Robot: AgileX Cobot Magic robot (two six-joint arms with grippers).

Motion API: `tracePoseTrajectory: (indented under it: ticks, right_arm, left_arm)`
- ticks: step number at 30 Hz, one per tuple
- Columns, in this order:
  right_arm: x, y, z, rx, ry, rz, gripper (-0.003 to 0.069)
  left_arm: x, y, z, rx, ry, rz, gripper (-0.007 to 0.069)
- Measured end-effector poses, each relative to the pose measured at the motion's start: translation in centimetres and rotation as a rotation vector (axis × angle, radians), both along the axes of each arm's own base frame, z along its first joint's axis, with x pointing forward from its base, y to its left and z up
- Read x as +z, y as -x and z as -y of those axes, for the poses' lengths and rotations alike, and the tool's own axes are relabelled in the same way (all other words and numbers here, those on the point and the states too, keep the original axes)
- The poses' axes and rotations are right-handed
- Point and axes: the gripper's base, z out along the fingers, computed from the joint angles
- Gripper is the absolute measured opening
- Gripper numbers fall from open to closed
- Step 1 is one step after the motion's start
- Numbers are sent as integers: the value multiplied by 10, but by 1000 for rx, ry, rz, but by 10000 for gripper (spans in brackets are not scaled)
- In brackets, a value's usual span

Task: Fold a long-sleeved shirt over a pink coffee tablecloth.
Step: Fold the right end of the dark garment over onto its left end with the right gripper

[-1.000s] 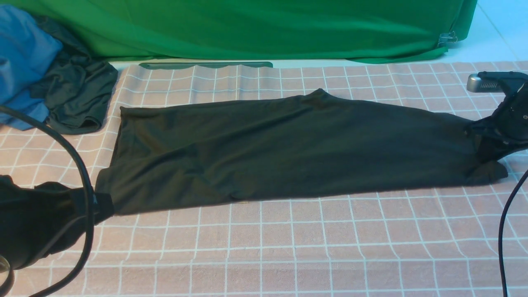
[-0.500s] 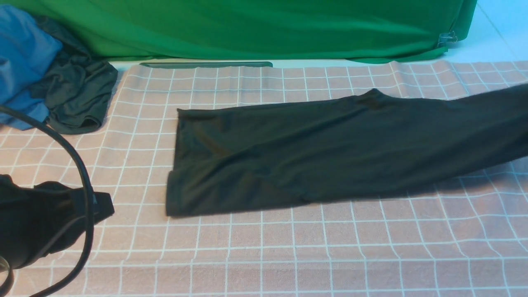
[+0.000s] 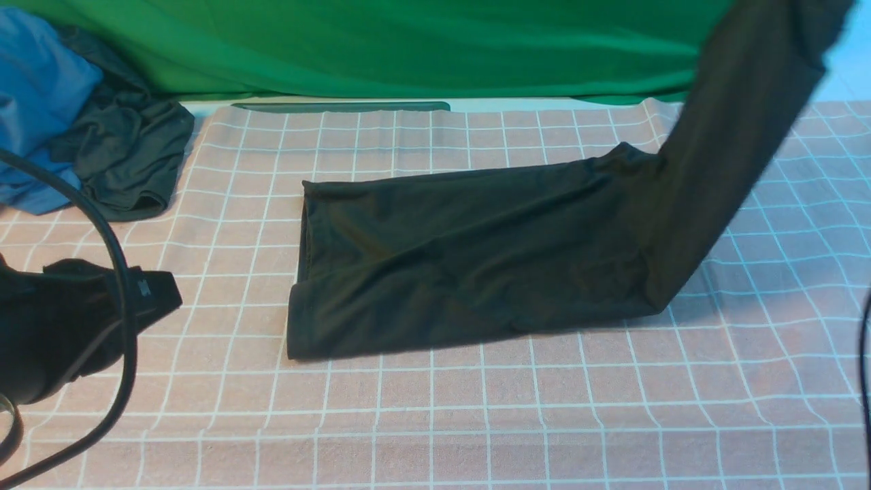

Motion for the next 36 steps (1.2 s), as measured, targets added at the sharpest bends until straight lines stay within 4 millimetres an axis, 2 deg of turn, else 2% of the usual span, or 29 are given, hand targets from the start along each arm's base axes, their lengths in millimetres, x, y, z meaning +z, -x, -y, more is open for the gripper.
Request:
tracePoseTrajectory:
  ticks: [1,4,5,6,8,11,13,16,18,19,20,23,31,33,36]
  right_arm:
    - [2,2,-28,60,-10,22,87]
    - [1,9,-78,152,-51,54,87]
    - [1,9,-82,157,-54,52,87]
    - [-2,11,-103,188,-76,60,87]
    - [-11,14,-135,231,-108,61,87]
    - [-25,13,-163,272,-137,49,87]
    - [-46,15,-197,326,-166,24,87]
    - [-69,18,-229,362,-201,-11,87]
    - [-85,17,-245,371,-217,-33,87]
    - [-87,17,-246,369,-218,-35,87]
    - [-100,16,-257,374,-229,-56,87]
    - [-121,16,-273,375,-265,-94,87]
    - [-166,16,-304,364,-344,-156,94]
    - [-173,17,-310,364,-351,-166,113]
    - [-182,22,-322,369,-380,-166,215]
  left_arm:
    - [0,0,0,1,1,5,14]
    - [1,-1,0,4,3,13,14]
    - [1,-1,0,4,3,13,14]
    - [1,-1,0,5,4,18,14]
    - [2,-1,0,5,4,20,14]
    - [2,-1,0,6,5,21,14]
    - [2,-1,0,6,5,22,14]
    - [2,-1,0,1,-4,26,14]
    - [2,-1,0,-2,-7,27,14]
    - [2,-1,0,-2,-7,27,14]
    - [2,-1,0,-2,-7,27,14]
    - [2,-1,0,-3,-8,27,14]
    - [0,0,0,-10,-6,3,14]
    - [0,0,0,-11,-7,1,14]
    - [-1,0,0,-11,-7,-2,14]
